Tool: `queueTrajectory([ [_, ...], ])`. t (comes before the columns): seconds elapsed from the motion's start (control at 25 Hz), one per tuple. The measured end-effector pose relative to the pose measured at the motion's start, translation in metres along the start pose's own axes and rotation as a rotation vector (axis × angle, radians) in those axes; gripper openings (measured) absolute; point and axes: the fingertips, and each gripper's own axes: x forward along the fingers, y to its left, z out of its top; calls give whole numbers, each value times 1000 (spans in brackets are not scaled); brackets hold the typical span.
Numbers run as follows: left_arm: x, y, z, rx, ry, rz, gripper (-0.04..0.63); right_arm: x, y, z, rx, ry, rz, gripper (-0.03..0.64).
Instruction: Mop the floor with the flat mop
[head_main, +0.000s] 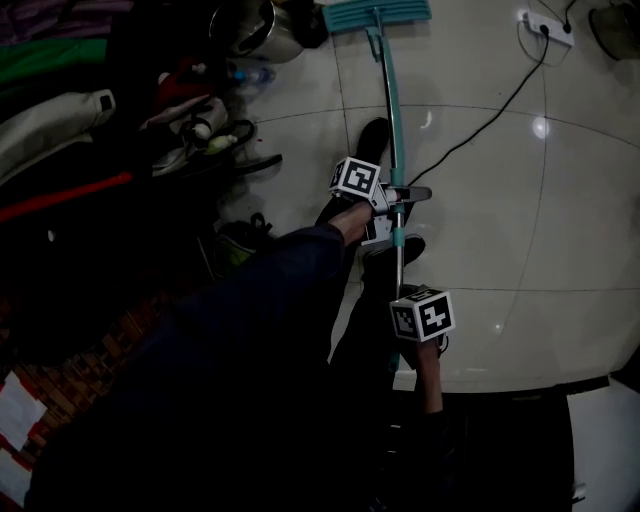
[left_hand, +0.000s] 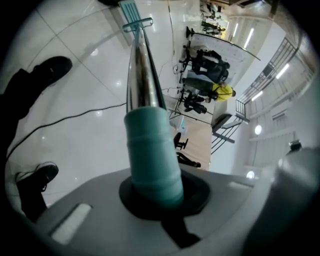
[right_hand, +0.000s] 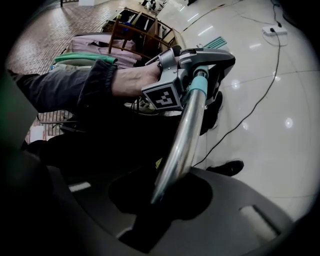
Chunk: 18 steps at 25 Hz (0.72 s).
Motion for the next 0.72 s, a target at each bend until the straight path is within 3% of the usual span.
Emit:
queueTrajectory([
  [0.2,14,43,-86,-32,-20,28,5,3,-6,-93,13,20,27,87],
  [0.4,31,72,-144,-49,-13,30,5,7,-20,-161,34,40,21,87],
  [0.72,48,92,-171,-81,13,49,8,-1,-33,-189,42,76,20,87],
])
